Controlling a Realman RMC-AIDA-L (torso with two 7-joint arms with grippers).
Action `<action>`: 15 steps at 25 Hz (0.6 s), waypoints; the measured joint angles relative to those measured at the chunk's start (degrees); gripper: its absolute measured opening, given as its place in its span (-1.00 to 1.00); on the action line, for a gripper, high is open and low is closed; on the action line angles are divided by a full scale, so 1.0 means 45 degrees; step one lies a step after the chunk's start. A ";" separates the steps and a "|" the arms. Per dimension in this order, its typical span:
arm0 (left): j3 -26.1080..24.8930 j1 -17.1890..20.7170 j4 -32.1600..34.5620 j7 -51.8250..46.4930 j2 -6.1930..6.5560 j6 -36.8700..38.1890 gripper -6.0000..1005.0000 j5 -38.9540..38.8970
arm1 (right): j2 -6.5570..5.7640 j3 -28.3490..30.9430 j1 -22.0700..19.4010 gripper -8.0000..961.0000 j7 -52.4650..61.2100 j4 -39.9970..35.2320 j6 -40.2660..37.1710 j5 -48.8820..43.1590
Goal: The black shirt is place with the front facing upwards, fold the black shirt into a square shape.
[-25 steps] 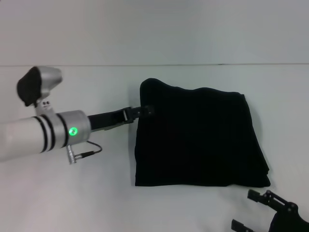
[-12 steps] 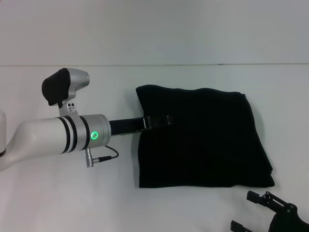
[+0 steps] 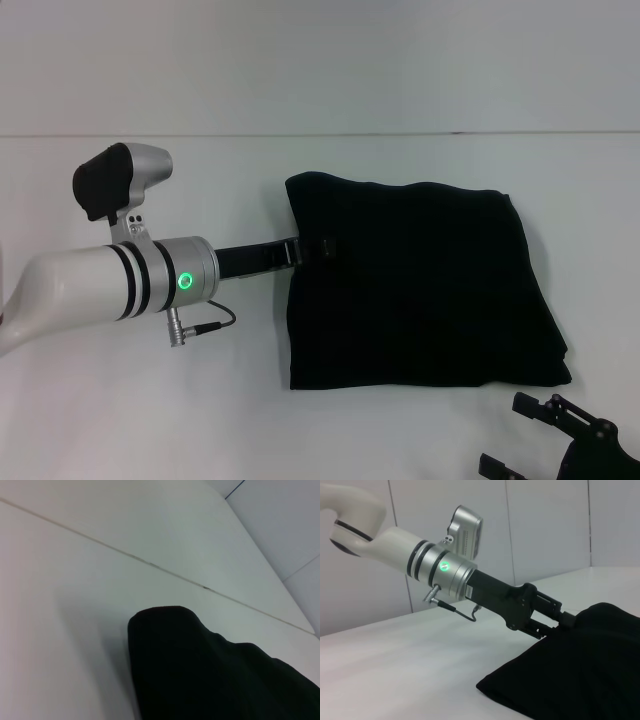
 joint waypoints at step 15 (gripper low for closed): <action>0.0049 0.0086 -0.0007 0.0336 -0.0020 -0.0010 -0.63 -0.0021 | 0.0000 0.0000 0.0020 0.84 0.0000 0.0000 -0.0057 -0.0033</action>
